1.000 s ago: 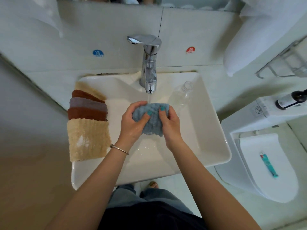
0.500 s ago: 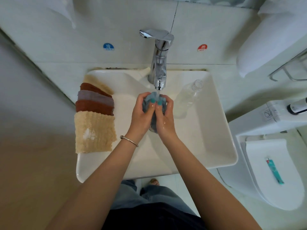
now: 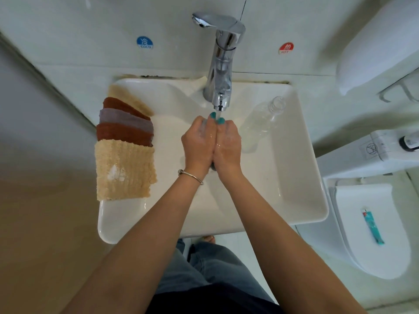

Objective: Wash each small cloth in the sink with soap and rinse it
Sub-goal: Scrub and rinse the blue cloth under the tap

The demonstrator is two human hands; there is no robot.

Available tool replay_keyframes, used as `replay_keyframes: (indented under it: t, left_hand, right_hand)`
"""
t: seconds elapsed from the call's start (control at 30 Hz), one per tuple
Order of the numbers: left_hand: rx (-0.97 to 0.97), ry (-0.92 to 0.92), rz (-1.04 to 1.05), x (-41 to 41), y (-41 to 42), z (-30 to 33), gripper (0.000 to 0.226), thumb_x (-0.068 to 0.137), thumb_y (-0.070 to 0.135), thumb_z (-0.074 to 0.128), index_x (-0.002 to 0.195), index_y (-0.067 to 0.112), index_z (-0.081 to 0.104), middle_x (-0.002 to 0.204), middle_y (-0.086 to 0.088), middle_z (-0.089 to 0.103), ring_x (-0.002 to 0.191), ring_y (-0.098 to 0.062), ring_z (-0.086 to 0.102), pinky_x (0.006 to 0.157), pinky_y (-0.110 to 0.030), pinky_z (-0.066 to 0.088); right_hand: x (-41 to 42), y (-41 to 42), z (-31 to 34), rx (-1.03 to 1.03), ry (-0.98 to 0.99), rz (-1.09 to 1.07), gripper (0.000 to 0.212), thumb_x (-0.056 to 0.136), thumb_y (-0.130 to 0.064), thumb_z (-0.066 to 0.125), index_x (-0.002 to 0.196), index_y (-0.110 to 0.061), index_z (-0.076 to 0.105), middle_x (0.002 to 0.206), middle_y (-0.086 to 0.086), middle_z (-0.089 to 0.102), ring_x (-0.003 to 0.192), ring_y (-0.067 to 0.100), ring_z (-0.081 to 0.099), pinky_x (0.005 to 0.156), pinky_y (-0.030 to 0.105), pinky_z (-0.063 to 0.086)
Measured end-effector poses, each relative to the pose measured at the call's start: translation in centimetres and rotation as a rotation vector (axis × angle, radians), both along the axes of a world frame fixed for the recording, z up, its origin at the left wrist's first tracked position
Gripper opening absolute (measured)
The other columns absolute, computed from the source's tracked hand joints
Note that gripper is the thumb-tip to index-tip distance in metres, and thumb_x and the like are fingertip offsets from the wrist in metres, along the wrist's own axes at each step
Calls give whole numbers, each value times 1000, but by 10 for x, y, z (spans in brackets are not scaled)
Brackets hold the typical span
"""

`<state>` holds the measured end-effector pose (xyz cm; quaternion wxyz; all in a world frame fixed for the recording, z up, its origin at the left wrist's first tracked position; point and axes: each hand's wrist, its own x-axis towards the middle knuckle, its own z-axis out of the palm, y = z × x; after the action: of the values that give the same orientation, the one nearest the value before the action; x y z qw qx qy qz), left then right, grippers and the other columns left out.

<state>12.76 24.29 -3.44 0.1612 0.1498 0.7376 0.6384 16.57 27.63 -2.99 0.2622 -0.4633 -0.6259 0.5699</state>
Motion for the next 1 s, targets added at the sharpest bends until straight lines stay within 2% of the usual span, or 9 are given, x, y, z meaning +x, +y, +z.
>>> replay_keyframes:
  t: [0.07, 0.2, 0.27, 0.43, 0.53, 0.67, 0.77, 0.87, 1.0]
  left_hand:
    - [-79, 47, -17, -3, 0, -3, 39, 98, 22, 52, 61, 24, 40, 56, 10, 46, 50, -2, 45, 51, -17, 33]
    - [-104, 19, 3, -6, 0, -3, 42, 99, 20, 49, 57, 24, 43, 55, 8, 48, 51, -3, 45, 53, -14, 35]
    - [-67, -12, 43, -3, 0, -2, 44, 99, 22, 50, 57, 19, 39, 52, 6, 44, 49, -3, 41, 51, -14, 33]
    - [70, -199, -76, -4, -16, 2, 25, 98, 24, 52, 75, 19, 46, 70, 6, 52, 59, 3, 48, 58, -16, 43]
    - [95, -171, -198, -6, -21, 4, 15, 93, 13, 60, 86, 22, 51, 79, 9, 56, 66, 5, 54, 63, -16, 47]
    - [102, -68, -264, -3, -29, 9, 18, 90, 14, 67, 95, 23, 52, 88, 10, 60, 73, 8, 58, 68, -13, 49]
    - [120, -24, -226, -14, -45, 7, 23, 89, 12, 68, 106, 16, 54, 97, 12, 60, 83, 11, 59, 72, -10, 48]
    - [116, 3, -257, -25, -54, 7, 27, 90, 11, 66, 114, 18, 54, 107, 14, 59, 93, 11, 59, 77, -9, 48]
    - [30, -46, -412, -18, -34, 10, 24, 91, 10, 65, 113, 14, 56, 102, 11, 61, 88, 5, 60, 75, -8, 47]
  right_hand:
    - [0, 1, 0, 31, -53, 6, 31, 102, -30, 47, 73, -17, 44, 68, -8, 51, 59, 4, 47, 58, 21, 39]
    - [1, -1, -3, 2, 21, -28, 39, 101, -28, 48, 65, -17, 42, 61, -4, 49, 62, 13, 46, 64, 36, 42]
    - [2, -3, 0, 4, 36, -3, 38, 101, -29, 50, 66, -18, 42, 61, -5, 49, 61, 10, 46, 64, 33, 43]
    - [21, -2, 15, -126, 172, 30, 8, 98, -23, 55, 98, -17, 49, 85, -3, 58, 72, 3, 59, 68, 24, 52]
    - [42, 4, 13, -246, 239, -23, 25, 99, -17, 54, 123, -14, 46, 108, 5, 65, 92, 14, 67, 76, 29, 58]
    - [54, 6, 8, -165, 216, -23, 15, 97, -21, 59, 111, -17, 56, 109, 12, 65, 97, 21, 68, 75, 34, 58]
    - [42, -1, 10, -109, 161, 98, 15, 96, -25, 60, 105, -21, 50, 106, 10, 65, 95, 20, 67, 79, 33, 59]
    - [29, -9, 14, -76, 119, 151, 17, 99, -19, 55, 109, -12, 43, 99, 1, 59, 91, 15, 63, 79, 28, 57]
    - [49, 1, 13, -88, 130, 20, 21, 99, -13, 53, 118, -9, 43, 108, 12, 62, 98, 23, 65, 84, 35, 57]
